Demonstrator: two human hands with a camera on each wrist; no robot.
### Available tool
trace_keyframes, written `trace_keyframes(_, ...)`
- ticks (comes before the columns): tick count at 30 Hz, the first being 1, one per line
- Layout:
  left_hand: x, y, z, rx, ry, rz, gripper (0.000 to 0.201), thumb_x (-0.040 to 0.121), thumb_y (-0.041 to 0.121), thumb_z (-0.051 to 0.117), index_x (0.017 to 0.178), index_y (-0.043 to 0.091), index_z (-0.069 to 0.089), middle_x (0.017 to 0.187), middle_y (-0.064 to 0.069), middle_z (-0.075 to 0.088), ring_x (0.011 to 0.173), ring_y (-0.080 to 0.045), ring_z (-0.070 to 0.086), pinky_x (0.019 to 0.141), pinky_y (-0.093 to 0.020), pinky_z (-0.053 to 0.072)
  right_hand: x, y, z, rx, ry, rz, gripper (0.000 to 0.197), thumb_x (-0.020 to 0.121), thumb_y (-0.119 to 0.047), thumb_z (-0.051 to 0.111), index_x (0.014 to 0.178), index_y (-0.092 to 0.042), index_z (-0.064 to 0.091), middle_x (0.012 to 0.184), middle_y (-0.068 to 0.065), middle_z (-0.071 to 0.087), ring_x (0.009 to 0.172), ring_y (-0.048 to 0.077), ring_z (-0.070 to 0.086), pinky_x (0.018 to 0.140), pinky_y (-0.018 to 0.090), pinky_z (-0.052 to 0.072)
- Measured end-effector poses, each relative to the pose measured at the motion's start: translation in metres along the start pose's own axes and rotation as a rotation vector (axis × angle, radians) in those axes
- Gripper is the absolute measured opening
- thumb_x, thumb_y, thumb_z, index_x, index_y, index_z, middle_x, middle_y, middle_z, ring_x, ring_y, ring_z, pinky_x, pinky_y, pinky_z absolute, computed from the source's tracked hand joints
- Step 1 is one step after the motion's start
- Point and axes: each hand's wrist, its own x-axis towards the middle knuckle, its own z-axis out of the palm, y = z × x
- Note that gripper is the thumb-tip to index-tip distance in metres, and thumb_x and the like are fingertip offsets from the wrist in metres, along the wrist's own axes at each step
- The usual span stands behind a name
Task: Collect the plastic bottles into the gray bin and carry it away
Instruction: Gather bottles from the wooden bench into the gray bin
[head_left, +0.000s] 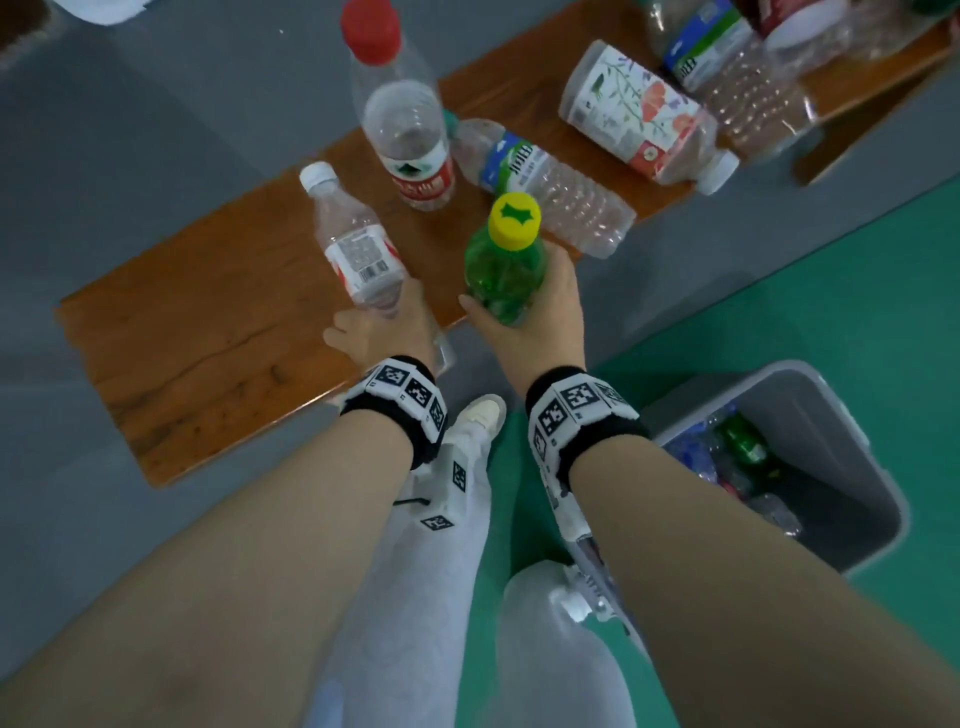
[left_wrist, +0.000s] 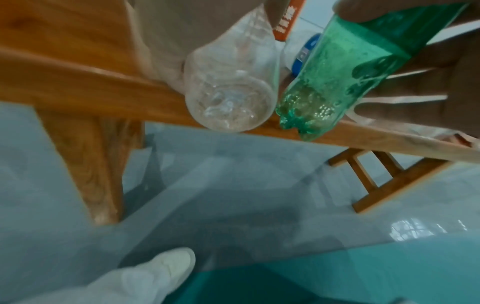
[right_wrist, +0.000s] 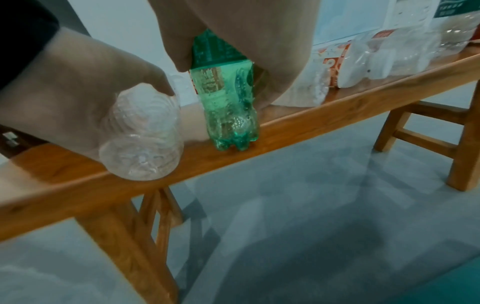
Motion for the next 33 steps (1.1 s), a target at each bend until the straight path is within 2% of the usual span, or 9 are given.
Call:
trace_keyframes(2,-0.022,-0.025,0.004,-0.010,-0.001,0.014,0.079,0.074,0.053,0.066,0.128,0.000,0.043,0.133,-0.014,0.041,0.119,-0.028,0.044,0.087,-0.025,0.031,-0.021,0.014,-0.016,-0.030,-0.031,-0.008,0.069,0.071,-0.030,0.081,0.127,-0.015,0.045,0.125,0.001,0.048,0.114,0.018,0.051,0.092,0.031,0.045)
trace_keyframes(4,-0.043,-0.052,0.010,-0.016,0.011,0.055,0.086,0.065,0.060,0.065,0.123,-0.003,0.050,0.128,-0.017,0.048,0.121,-0.032,0.046,0.102,-0.039,0.039,-0.044,0.034,-0.033,-0.049,-0.047,0.009,0.068,0.071,-0.031,0.080,0.127,-0.016,0.045,0.124,0.000,0.048,0.114,0.018,0.050,0.091,0.032,0.045)
trace_keyframes(6,-0.069,-0.077,0.019,-0.025,-0.032,0.091,0.075,0.071,0.050,0.068,0.120,-0.003,0.048,0.129,-0.017,0.044,0.123,-0.030,0.043,0.104,-0.041,0.038,-0.065,0.061,-0.052,-0.043,-0.047,0.057,0.067,0.070,-0.032,0.081,0.126,-0.017,0.045,0.122,-0.001,0.048,0.110,0.017,0.051,0.089,0.030,0.045)
trace_keyframes(9,-0.103,-0.112,0.041,-0.055,-0.121,0.183,0.070,0.065,0.053,0.065,0.111,0.003,0.051,0.123,-0.016,0.050,0.114,-0.031,0.051,0.096,-0.044,0.046,-0.094,0.106,-0.076,-0.047,-0.011,0.149,0.067,0.070,-0.033,0.080,0.125,-0.016,0.045,0.121,0.000,0.049,0.109,0.017,0.052,0.087,0.028,0.043)
trace_keyframes(12,-0.132,-0.137,0.065,-0.069,-0.208,0.220,0.060,0.062,0.051,0.064,0.100,0.008,0.046,0.118,-0.017,0.051,0.105,-0.031,0.055,0.091,-0.042,0.049,-0.116,0.148,-0.094,-0.052,0.036,0.237,0.067,0.071,-0.032,0.080,0.126,-0.015,0.045,0.121,0.001,0.050,0.111,0.019,0.051,0.092,0.033,0.046)
trace_keyframes(18,-0.189,-0.192,0.136,0.085,-0.355,0.327,0.061,0.067,0.044,0.073,0.108,0.006,0.048,0.115,-0.010,0.047,0.097,-0.023,0.055,0.085,-0.032,0.050,-0.157,0.243,-0.129,-0.005,0.207,0.456,0.066,0.071,-0.035,0.078,0.125,-0.013,0.046,0.121,0.004,0.054,0.108,0.021,0.053,0.090,0.034,0.046)
trace_keyframes(24,-0.243,-0.245,0.195,0.422,-0.584,0.508,0.058,0.077,0.041,0.071,0.115,0.004,0.046,0.113,-0.003,0.034,0.093,-0.018,0.048,0.079,-0.029,0.045,-0.196,0.330,-0.163,0.084,0.408,0.688,0.065,0.072,-0.038,0.076,0.123,-0.013,0.045,0.117,0.005,0.056,0.106,0.023,0.056,0.088,0.033,0.046)
trace_keyframes(29,-0.269,-0.269,0.222,0.669,-0.727,0.672,0.058,0.077,0.046,0.068,0.113,0.006,0.045,0.115,-0.004,0.038,0.093,-0.017,0.047,0.079,-0.028,0.041,-0.218,0.370,-0.189,0.181,0.484,0.817,0.064,0.073,-0.041,0.075,0.123,-0.016,0.043,0.117,0.002,0.057,0.102,0.020,0.059,0.085,0.031,0.046)
trace_keyframes(33,-0.287,-0.272,0.237,0.746,-0.737,0.756,0.059,0.077,0.044,0.070,0.114,0.004,0.047,0.120,-0.007,0.040,0.090,-0.015,0.041,0.077,-0.024,0.034,-0.226,0.383,-0.212,0.238,0.529,0.844,0.065,0.071,-0.046,0.075,0.120,-0.017,0.043,0.115,0.003,0.058,0.102,0.021,0.059,0.089,0.036,0.049)
